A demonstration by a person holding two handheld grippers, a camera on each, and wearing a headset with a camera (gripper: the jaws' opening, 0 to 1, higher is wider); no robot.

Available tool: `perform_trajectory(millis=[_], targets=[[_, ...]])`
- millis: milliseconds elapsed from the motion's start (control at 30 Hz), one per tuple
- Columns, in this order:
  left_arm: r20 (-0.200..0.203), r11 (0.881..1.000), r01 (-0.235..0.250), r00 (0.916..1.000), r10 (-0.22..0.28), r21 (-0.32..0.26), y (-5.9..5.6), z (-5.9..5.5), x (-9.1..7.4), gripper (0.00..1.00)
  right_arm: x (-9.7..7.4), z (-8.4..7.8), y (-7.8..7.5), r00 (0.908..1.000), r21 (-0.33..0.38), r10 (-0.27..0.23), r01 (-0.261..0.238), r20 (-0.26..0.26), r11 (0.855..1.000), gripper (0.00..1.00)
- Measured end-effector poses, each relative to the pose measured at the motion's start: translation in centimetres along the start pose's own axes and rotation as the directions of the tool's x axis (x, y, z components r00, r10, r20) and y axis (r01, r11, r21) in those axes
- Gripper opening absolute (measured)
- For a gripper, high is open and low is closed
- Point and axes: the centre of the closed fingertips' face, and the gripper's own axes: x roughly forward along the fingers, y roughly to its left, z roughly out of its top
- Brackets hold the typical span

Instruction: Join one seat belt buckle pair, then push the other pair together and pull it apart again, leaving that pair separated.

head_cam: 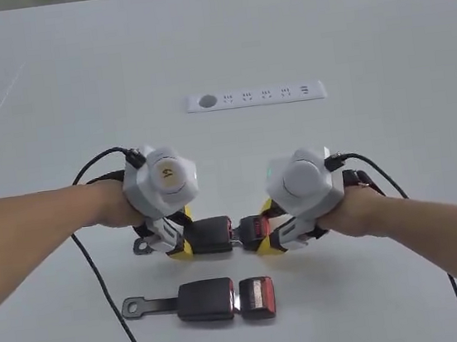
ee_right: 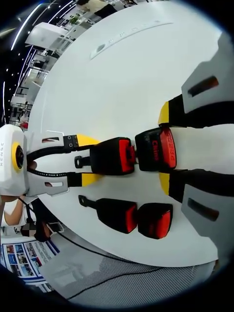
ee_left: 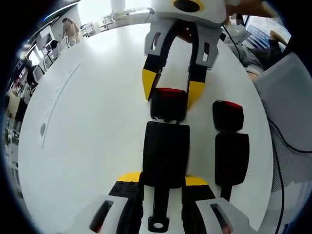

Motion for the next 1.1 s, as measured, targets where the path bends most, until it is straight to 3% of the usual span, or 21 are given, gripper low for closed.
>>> perform_trajectory(millis=[400,933,1000,1100], targets=[[-0.005,1.0,0.002,1.0,-0.001,0.03,0.33,-0.18,0.22,0.28,0.3,0.38,-0.15,0.9998,0.037,-0.006,0.007,-0.021,0.999,0.29],[-0.012,0.999,0.002,0.9999,-0.001,0.048,-0.03,0.22,0.03,0.29,0.27,0.42,0.12,0.9998,0.034,-0.012,0.012,-0.017,0.999,0.29],[-0.012,0.999,0.003,0.9999,-0.002,0.049,0.72,-0.45,0.56,0.29,0.27,0.42,0.22,0.9998,0.032,-0.011,0.012,-0.017,0.999,0.29],[-0.013,0.999,0.003,0.9999,-0.003,0.051,-0.02,0.23,0.0,0.29,0.23,0.42,0.26,0.9998,0.034,-0.013,0.013,-0.016,0.999,0.29]])
